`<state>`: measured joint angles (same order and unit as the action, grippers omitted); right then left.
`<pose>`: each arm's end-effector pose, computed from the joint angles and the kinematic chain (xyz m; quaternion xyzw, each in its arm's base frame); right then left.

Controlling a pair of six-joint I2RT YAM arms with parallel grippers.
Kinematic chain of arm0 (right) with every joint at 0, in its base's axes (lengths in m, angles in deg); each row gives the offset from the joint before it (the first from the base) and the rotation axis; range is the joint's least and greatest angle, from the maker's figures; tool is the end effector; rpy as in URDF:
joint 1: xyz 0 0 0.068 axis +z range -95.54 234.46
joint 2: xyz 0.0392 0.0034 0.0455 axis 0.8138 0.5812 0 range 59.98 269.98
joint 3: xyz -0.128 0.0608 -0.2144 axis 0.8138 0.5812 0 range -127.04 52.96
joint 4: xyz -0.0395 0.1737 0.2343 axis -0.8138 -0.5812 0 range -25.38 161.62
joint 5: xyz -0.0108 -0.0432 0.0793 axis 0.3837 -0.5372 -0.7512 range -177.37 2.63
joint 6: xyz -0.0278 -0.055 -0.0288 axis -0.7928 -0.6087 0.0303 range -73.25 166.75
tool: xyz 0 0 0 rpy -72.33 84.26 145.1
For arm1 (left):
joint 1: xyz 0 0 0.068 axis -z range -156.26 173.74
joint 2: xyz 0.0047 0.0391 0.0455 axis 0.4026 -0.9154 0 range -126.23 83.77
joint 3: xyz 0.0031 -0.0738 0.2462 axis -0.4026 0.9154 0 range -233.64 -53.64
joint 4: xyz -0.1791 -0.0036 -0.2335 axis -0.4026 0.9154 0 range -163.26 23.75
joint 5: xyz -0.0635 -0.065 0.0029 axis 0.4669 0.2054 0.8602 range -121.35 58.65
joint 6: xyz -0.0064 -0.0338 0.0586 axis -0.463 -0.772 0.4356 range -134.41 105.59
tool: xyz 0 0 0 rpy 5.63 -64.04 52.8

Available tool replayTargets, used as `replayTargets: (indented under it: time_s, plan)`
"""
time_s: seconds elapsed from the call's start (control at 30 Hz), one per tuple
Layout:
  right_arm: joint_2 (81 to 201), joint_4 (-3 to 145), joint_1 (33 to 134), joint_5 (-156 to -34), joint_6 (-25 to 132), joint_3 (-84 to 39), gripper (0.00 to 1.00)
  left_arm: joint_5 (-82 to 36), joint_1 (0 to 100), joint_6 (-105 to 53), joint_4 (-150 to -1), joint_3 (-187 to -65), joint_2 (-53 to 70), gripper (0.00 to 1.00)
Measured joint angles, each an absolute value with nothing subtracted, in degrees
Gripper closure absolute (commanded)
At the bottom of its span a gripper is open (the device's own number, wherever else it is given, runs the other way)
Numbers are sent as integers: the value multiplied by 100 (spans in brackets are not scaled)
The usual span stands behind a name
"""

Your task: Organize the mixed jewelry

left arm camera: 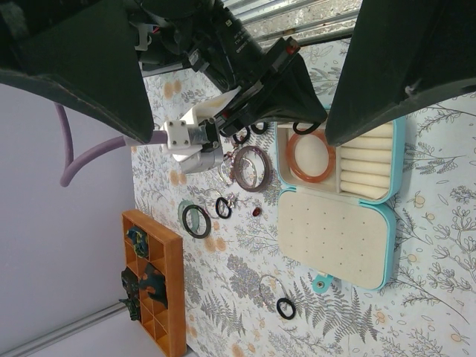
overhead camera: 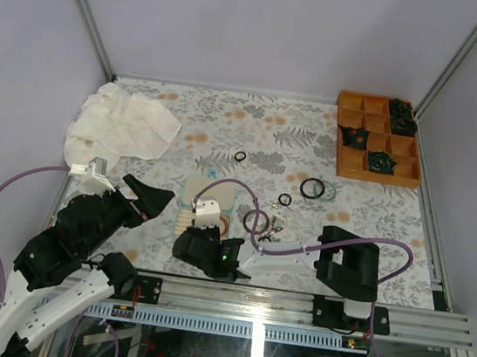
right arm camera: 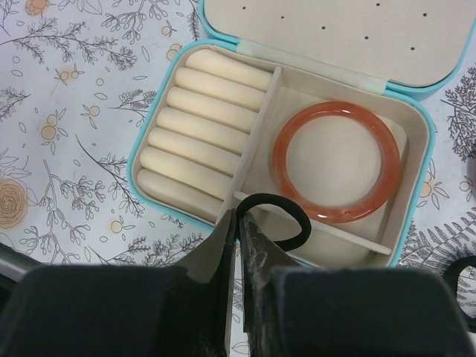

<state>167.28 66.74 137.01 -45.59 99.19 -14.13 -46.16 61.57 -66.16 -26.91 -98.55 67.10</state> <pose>0.0916 0.4187 0.1338 -0.0927 0.8692 0.2034 0.4410 0.1044 -0.0634 0.3304 -0.1723 0.7877 -0.3361 0.4867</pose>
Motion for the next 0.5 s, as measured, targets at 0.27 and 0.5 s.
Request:
replayTargets:
  time_s: [0.27, 0.5]
  plan:
    - [16879, 6674, 13775, -4471, 9878, -1499, 92, -4616, 6157, -6616, -2678, -9855, 6750, 0]
    - [16890, 6674, 13779, -4368, 9836, -1523, 92, -4616, 6157, -6616, -2619, -9855, 6756, 0]
